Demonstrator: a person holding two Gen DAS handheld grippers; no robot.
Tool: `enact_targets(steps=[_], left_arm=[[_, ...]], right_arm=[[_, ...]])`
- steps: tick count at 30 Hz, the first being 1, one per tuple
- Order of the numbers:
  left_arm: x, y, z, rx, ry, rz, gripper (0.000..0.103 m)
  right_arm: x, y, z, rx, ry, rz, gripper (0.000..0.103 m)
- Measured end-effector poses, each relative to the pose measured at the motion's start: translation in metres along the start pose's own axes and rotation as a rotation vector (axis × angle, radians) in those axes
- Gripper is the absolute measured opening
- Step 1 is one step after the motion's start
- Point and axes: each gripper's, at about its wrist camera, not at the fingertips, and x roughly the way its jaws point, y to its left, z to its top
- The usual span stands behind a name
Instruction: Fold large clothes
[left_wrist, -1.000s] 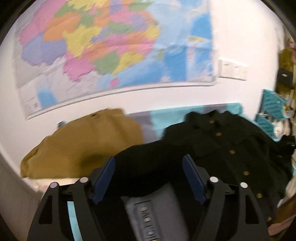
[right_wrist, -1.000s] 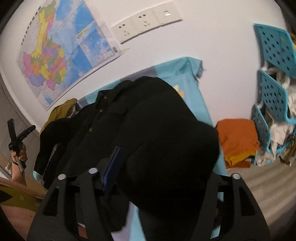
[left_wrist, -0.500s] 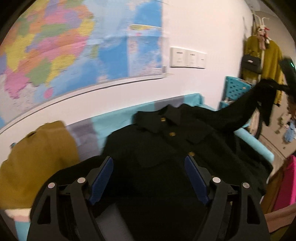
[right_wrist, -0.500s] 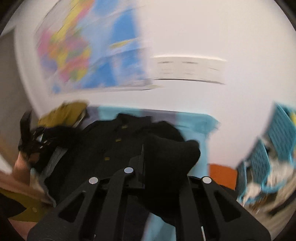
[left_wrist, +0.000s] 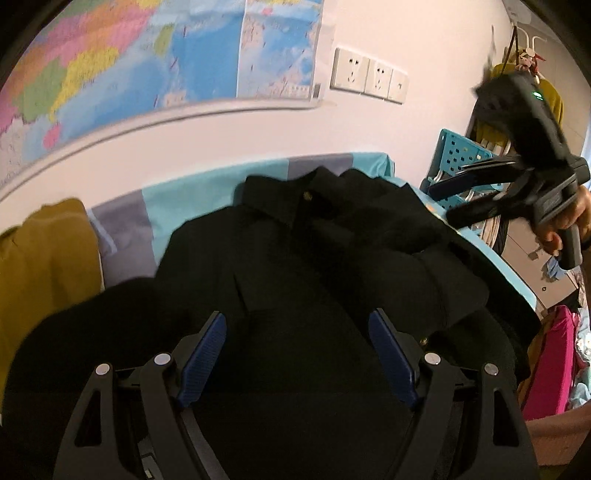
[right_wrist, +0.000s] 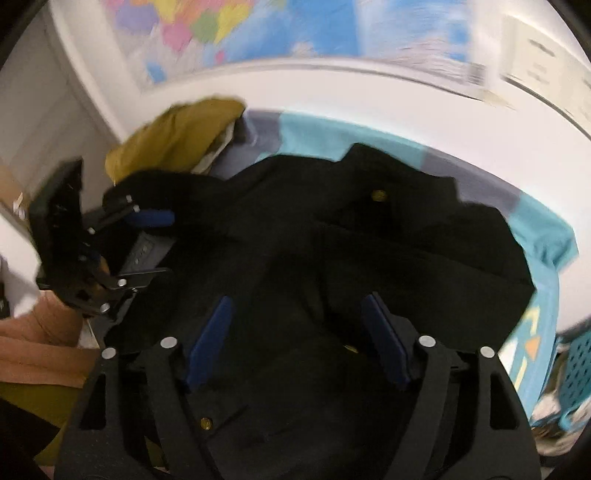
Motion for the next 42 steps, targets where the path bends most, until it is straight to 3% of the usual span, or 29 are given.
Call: enact_targets(steps=[4,7,8,9,10,12,16,19,20,21,22,26,28,30,32,34,36,39,42], left_arm=[[0.008,0.001,-0.004,-0.004,0.015,-0.024,0.077],[0.016,0.0,-0.002,-0.009,0.02,-0.043,0.077],[0.018,-0.002,-0.001,-0.007,0.022,-0.044,0.077],[0.02,-0.003,-0.001,-0.005,0.023,-0.046,0.077],[0.021,-0.005,-0.001,-0.003,0.023,-0.051,0.077],[0.021,-0.006,0.0,-0.003,0.021,-0.058,0.077],[0.013,0.003,0.0,-0.032,-0.002,-0.085,0.079],[-0.001,0.019,0.001,-0.097,-0.048,-0.094,0.079],[-0.004,0.025,0.001,-0.12,-0.058,-0.098,0.08],[-0.008,0.031,0.0,-0.145,-0.066,-0.099,0.08],[-0.013,0.039,-0.001,-0.173,-0.08,-0.098,0.08],[-0.028,0.056,-0.009,-0.225,-0.1,-0.098,0.081],[-0.029,0.059,-0.013,-0.232,-0.091,-0.099,0.082],[-0.03,0.058,-0.016,-0.23,-0.087,-0.121,0.082],[-0.03,0.049,-0.016,-0.199,-0.086,-0.143,0.082],[-0.032,0.031,-0.018,-0.146,-0.102,-0.168,0.085],[-0.029,0.008,-0.021,-0.076,-0.105,-0.219,0.089],[-0.019,-0.022,-0.022,0.029,-0.085,-0.171,0.089],[-0.006,-0.036,-0.026,0.061,-0.038,-0.207,0.089]], right_arm=[[-0.006,-0.023,-0.042,0.115,-0.025,0.026,0.08],[0.015,-0.031,-0.072,0.185,0.012,0.066,0.079],[0.023,-0.03,-0.076,0.198,0.014,0.077,0.066],[0.028,-0.028,-0.079,0.209,0.0,0.108,0.046],[0.031,-0.026,-0.08,0.205,-0.02,0.132,0.036],[0.027,-0.015,-0.074,0.16,-0.087,0.144,0.003],[0.007,0.011,-0.048,0.099,-0.218,0.211,0.004],[0.016,0.035,-0.015,0.065,-0.255,0.291,0.008],[0.025,0.042,-0.008,0.054,-0.24,0.307,0.022],[0.037,0.051,0.0,0.044,-0.216,0.346,0.048],[0.043,0.056,0.003,0.032,-0.202,0.364,0.054],[0.056,0.068,0.003,-0.013,-0.163,0.399,0.054],[0.042,0.063,-0.005,-0.013,-0.207,0.397,0.057],[0.025,0.049,-0.017,0.013,-0.24,0.424,0.066],[0.008,0.034,-0.028,0.039,-0.29,0.376,0.068],[-0.007,0.011,-0.038,0.104,-0.341,0.416,0.068],[-0.01,0.001,-0.041,0.134,-0.36,0.403,0.068],[0.001,-0.005,-0.044,0.14,-0.334,0.324,0.068],[0.025,-0.009,-0.054,0.151,-0.244,0.273,0.069]])
